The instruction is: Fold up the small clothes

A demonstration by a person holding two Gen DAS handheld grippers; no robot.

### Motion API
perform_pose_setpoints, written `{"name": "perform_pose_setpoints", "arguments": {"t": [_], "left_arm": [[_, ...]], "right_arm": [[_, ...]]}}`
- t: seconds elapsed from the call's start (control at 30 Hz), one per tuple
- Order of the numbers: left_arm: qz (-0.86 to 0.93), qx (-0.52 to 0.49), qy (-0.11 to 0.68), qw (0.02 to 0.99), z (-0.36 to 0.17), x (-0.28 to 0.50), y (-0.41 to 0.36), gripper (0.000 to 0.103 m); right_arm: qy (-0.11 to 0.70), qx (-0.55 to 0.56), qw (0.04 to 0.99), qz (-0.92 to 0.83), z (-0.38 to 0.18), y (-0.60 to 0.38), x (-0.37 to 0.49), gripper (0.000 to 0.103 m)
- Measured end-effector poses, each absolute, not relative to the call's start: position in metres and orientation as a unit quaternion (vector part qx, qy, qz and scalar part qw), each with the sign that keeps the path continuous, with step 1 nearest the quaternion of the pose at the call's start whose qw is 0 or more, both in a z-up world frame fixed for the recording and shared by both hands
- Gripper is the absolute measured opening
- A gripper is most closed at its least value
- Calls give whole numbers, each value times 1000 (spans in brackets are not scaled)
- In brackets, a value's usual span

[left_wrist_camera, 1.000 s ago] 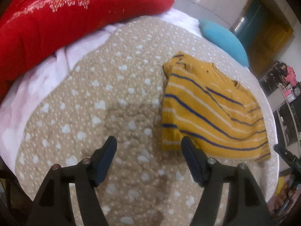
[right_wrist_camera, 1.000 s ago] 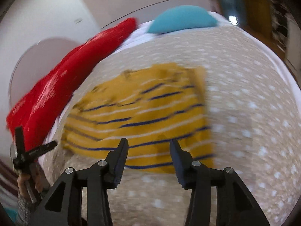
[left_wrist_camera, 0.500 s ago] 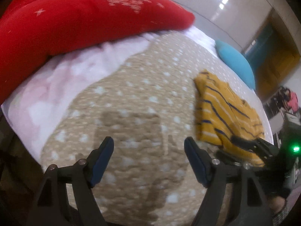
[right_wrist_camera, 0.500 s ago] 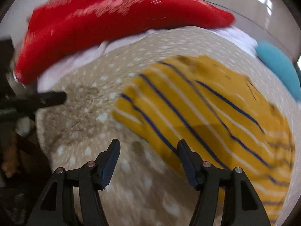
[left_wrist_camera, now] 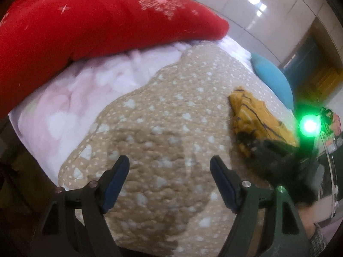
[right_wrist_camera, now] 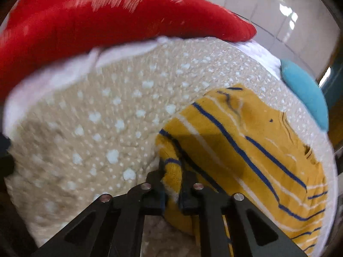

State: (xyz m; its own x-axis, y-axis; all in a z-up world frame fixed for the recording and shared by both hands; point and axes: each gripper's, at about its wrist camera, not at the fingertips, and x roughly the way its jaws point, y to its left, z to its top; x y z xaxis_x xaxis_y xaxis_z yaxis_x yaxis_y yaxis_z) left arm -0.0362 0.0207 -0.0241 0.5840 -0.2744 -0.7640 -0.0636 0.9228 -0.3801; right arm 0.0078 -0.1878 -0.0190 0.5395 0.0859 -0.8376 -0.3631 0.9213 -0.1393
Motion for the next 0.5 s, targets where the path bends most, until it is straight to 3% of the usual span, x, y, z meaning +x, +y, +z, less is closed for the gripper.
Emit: {"name": "perform_pose_setpoints", "arguments": {"t": [0.27, 0.4, 0.5], "left_arm": [[-128, -146, 451, 871, 14, -25, -55, 78], [-175, -122, 456, 864, 23, -20, -103, 79], [-214, -101, 465, 853, 25, -13, -145, 79]], "right_arm": [[377, 166, 906, 97, 82, -388, -18, 8], [353, 268, 896, 29, 69, -499, -66, 8], [371, 317, 873, -21, 28, -552, -96, 8]]}}
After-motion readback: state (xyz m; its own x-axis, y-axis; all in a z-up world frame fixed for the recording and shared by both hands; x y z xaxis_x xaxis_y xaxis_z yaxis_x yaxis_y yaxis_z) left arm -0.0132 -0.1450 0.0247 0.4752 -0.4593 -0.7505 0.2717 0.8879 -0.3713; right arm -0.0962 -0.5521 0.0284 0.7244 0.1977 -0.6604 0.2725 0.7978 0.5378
